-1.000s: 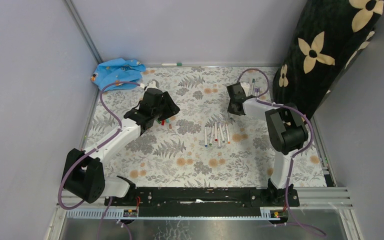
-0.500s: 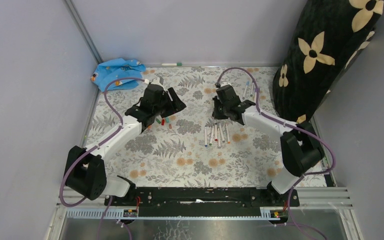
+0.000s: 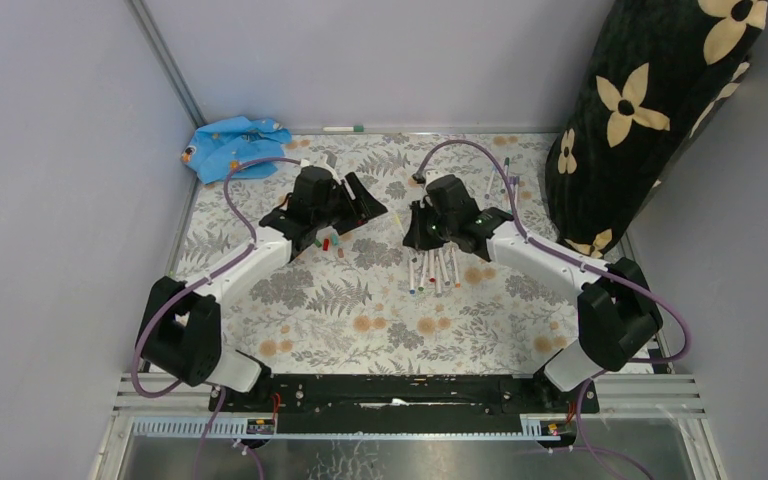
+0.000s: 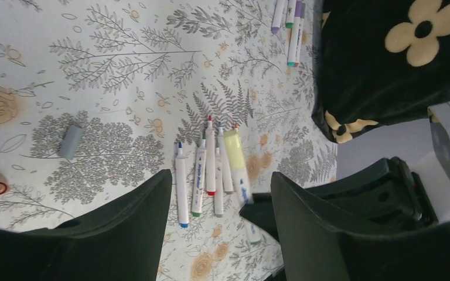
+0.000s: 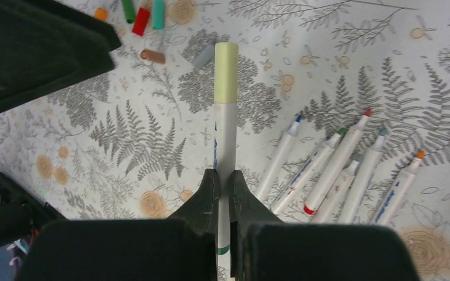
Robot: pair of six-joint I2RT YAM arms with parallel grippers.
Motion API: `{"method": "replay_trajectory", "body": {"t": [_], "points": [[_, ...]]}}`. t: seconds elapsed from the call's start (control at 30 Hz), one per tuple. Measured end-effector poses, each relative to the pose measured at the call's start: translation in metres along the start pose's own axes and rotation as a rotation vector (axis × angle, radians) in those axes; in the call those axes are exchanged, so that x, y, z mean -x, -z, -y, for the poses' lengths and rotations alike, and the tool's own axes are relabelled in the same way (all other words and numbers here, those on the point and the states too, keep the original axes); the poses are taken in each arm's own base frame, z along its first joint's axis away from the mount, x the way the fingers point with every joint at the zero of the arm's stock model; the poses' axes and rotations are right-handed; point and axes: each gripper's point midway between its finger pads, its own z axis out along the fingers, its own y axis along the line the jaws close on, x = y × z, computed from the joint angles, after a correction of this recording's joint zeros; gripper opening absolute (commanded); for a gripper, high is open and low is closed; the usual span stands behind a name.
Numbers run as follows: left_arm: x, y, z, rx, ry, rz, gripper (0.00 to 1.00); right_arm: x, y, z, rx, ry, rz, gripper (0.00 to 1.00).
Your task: Open the pen caps
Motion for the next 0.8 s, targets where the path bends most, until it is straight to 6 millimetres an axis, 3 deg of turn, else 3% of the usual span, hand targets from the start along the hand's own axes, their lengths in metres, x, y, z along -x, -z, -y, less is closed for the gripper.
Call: {"method": "replay_trajectory", "body": {"t": [0.43,0.8], "points": [[-0.015,-0.012,0.006,-0.066,0.088,-0.072,0.70,-0.010,0.003,-0.038,0.084,0.024,-0.013,0.00],[-0.017,-0.013,0.009,-0.072,0.151,-0.085,0.62,-0.002,0.007,-0.060,0.129,0.037,0.016,0.00]]}}
